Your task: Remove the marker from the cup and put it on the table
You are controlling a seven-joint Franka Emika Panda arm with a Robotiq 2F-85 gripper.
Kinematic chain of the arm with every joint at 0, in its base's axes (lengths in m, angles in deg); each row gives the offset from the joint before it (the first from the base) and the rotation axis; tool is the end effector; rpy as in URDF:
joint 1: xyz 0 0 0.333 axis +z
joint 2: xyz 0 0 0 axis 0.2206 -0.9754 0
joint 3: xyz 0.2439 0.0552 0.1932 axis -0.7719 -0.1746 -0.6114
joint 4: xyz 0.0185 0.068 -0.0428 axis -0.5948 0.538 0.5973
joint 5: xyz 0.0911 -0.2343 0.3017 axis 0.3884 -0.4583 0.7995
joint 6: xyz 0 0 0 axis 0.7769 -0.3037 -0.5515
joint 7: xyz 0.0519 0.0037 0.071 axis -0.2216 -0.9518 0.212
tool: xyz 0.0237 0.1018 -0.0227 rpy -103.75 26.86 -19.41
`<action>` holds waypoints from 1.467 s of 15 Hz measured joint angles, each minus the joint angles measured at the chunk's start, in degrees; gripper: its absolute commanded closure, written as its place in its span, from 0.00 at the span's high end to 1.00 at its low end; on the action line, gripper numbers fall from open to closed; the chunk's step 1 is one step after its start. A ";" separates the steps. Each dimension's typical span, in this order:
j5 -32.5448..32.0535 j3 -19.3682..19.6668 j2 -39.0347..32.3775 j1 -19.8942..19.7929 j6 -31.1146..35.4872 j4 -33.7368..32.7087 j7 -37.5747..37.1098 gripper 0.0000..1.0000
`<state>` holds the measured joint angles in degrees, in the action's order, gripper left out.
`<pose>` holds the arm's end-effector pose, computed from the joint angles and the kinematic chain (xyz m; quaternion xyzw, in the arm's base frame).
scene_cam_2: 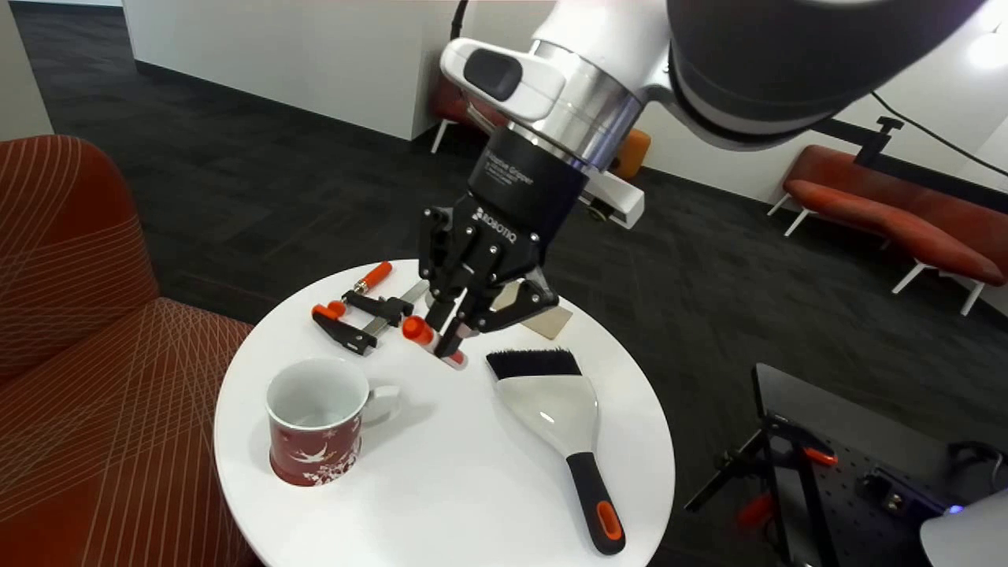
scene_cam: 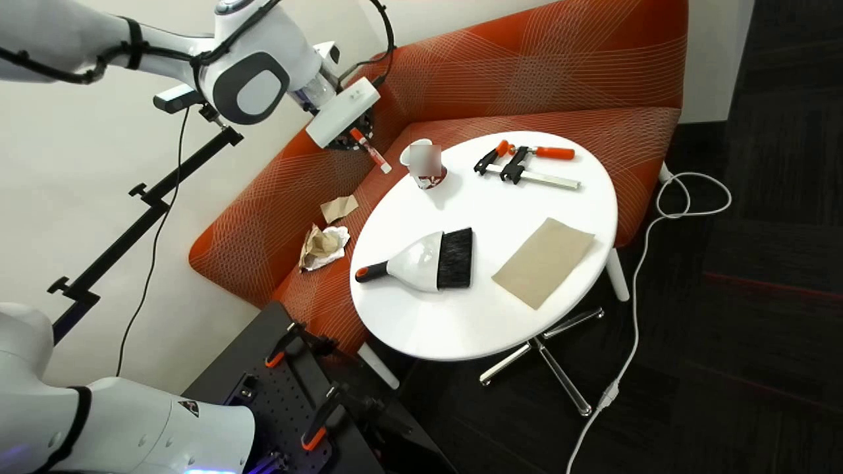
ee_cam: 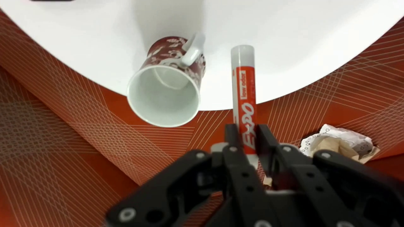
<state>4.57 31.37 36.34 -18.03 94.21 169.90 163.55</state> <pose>0.5686 0.1105 0.2863 -0.7908 -0.5860 -0.1654 0.0625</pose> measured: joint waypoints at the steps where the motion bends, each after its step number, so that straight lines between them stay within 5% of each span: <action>1: 0.14 0.40 0.82 0.08 0.00 1.71 -1.13 0.09; 7: -1.48 4.60 0.34 1.26 0.01 6.87 -8.76 0.09; 16: -7.31 5.74 -10.99 1.38 -0.24 3.14 -14.01 0.10; 18: -9.10 5.74 -13.03 1.41 -1.11 1.80 -15.70 0.20; 19: -9.97 5.74 -13.80 1.42 -1.68 1.20 -16.60 0.45; 22: -11.96 5.72 -14.97 1.47 -3.59 -0.36 -18.64 0.55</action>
<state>-7.38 37.09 21.37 -16.56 90.62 169.54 144.91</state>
